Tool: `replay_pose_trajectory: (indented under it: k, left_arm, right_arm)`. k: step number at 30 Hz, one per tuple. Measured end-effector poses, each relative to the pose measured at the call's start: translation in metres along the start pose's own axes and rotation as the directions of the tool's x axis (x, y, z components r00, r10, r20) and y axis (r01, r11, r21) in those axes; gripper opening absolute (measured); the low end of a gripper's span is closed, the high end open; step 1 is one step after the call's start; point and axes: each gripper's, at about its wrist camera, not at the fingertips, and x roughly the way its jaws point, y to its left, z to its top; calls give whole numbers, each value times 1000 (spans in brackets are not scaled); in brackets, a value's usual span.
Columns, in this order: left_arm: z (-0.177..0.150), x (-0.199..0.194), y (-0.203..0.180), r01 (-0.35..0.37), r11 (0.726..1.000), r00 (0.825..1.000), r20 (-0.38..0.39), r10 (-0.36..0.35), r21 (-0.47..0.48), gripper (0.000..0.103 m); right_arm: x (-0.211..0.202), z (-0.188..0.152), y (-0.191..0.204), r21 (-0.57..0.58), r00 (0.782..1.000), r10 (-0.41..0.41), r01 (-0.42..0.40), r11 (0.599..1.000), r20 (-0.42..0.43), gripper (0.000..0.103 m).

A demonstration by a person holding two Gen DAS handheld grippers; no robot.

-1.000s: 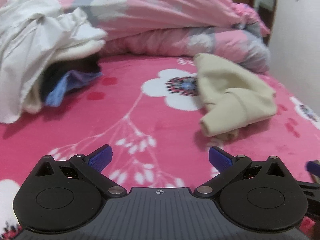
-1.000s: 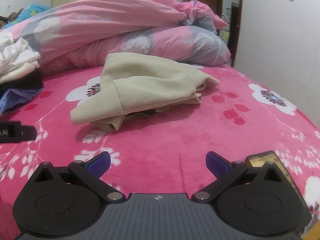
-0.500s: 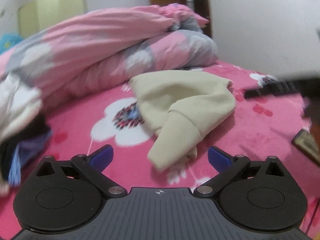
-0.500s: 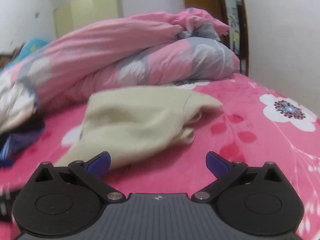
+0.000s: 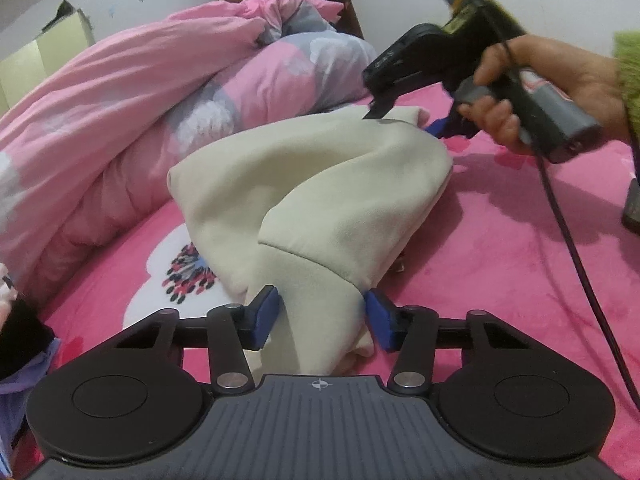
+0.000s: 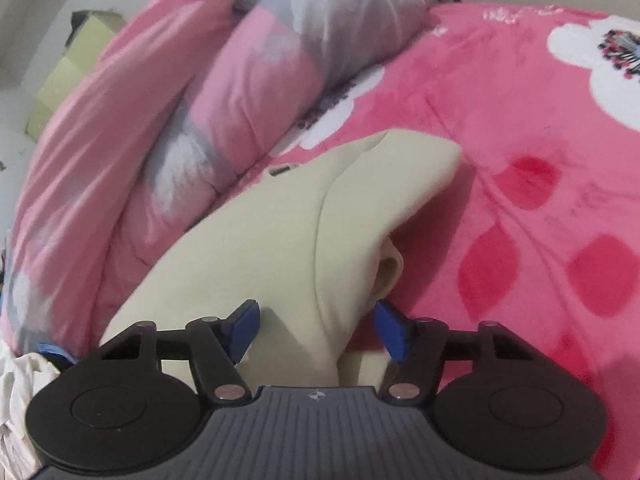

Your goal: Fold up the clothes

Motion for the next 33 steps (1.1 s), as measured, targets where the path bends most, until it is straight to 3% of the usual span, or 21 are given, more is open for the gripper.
replay_pose_trajectory:
  k: [3, 5, 7, 9, 17, 22, 30, 33]
  left_arm:
    - [2, -3, -4, -54, 998, 998, 39, 54, 12, 30]
    - [3, -9, -6, -92, 996, 993, 73, 90, 15, 19]
    - [4, -14, -2, -113, 994, 989, 92, 113, -6, 12]
    - [4, -17, 4, -131, 991, 986, 103, 135, -39, 8]
    - [-2, -63, 35, -238, 963, 948, 185, 259, -128, 5]
    - [-13, -104, 62, -253, 937, 935, 189, 301, -239, 4]
    - [-30, -187, 91, -284, 886, 889, 244, 387, -367, 4]
    - [-30, -219, 94, -300, 877, 861, 288, 418, -376, 4]
  right_arm:
    - [16, 3, 1, 24, 998, 38, -36, 999, -58, 66]
    - [14, 3, 3, 7, 997, 47, -47, 999, -65, 61]
    - [7, 1, 7, -20, 997, 59, -60, 998, -59, 32]
    - [-2, 0, 9, -27, 996, 70, -72, 997, -49, 26]
    - [-53, -17, 40, -98, 983, 182, -181, 979, 0, 22]
    - [-89, -41, 80, -201, 969, 248, -245, 948, -11, 21]
    - [-168, -90, 143, -354, 939, 345, -318, 880, 14, 19]
    - [-195, -105, 159, -386, 925, 380, -347, 855, 12, 19]
